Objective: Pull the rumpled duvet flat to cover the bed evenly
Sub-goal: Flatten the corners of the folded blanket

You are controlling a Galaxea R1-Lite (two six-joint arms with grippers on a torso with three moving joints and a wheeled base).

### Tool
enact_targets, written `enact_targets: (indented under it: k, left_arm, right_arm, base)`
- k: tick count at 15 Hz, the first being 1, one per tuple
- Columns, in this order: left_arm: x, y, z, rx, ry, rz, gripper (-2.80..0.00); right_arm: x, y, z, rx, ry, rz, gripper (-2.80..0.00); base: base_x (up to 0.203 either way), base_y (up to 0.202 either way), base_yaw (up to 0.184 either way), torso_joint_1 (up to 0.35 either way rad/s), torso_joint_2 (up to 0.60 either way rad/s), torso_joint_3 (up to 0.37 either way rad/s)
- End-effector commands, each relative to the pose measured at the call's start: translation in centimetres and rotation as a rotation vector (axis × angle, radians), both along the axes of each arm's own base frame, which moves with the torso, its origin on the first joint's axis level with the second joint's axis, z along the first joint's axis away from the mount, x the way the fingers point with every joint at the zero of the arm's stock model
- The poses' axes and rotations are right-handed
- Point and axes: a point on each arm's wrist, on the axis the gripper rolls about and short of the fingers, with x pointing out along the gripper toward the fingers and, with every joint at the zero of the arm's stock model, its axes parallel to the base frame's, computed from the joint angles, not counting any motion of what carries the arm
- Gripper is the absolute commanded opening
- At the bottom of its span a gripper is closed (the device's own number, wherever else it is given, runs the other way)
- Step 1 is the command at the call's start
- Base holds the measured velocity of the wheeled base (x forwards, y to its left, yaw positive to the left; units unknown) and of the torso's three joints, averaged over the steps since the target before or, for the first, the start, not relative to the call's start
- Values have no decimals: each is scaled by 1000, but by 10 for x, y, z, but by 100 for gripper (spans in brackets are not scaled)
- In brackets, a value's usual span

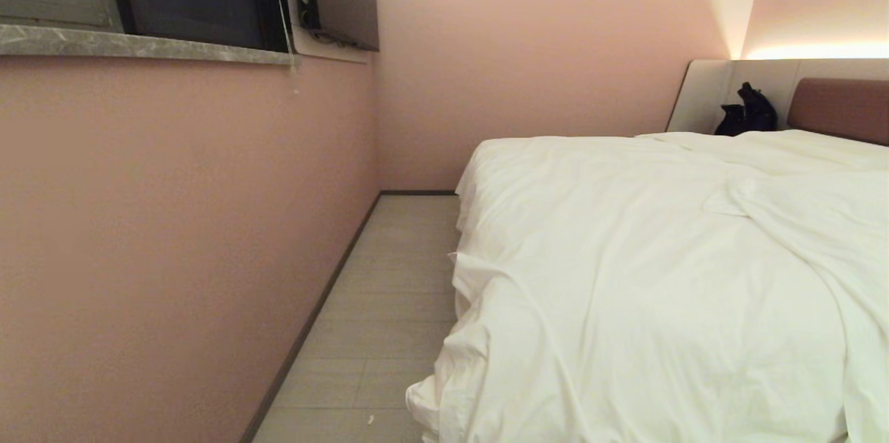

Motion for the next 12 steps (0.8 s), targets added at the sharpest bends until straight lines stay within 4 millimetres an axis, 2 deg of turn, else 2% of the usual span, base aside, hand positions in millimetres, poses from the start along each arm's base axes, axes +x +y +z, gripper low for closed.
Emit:
enact_targets:
  k: [1, 6, 12]
  left_arm:
    - [0, 0, 0, -2, 0, 0, -280]
    - [0, 0, 0, -2, 0, 0, -280]
    - [0, 0, 0, -3, -5, 5, -280]
  right_arm:
    - [0, 0, 0, 47, -1, -1, -280]
    - [0, 0, 0, 47, -1, -1, -280]
    - [0, 0, 0, 47, -1, -1, -280]
  base:
    - [0, 0, 0, 0, 0, 0]
    - [-13, 0, -1, 2, 1, 1]
    - [-185, 0, 2, 3, 1, 3]
